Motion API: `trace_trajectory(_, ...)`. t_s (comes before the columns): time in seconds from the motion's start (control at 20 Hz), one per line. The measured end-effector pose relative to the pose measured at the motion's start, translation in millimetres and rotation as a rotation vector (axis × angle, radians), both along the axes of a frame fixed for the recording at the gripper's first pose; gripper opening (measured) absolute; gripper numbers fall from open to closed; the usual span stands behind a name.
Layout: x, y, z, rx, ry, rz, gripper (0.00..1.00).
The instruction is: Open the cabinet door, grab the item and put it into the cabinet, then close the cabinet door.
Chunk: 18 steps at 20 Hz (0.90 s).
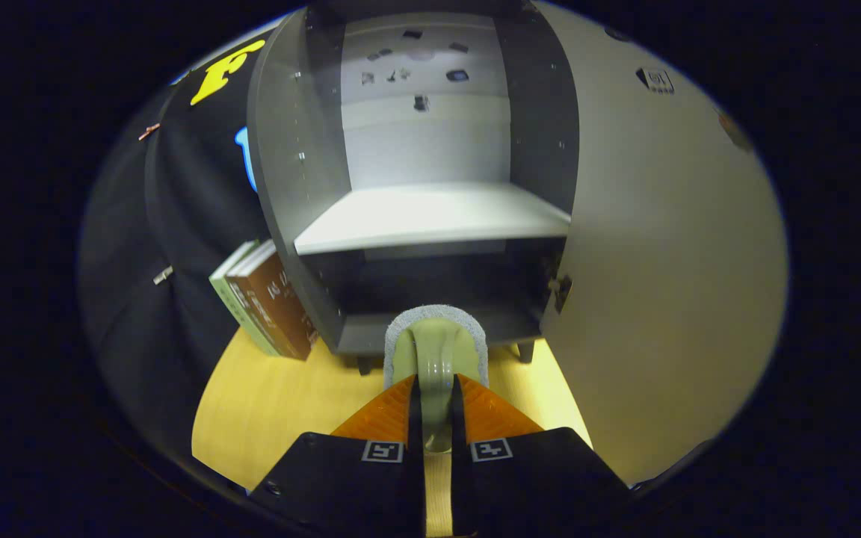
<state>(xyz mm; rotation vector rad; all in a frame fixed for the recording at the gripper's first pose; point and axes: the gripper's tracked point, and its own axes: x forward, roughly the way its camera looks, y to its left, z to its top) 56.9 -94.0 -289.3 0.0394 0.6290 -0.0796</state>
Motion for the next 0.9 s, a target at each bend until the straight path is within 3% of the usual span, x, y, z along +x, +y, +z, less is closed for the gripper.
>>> trace_trajectory(0.4, 58.5, 16.3, 108.4, -0.032, -0.233, 0.012, 0.18)
trace_trajectory(0.9, 136.5, 17.1, 166.8, -0.095, -0.385, 0.022, 0.17)
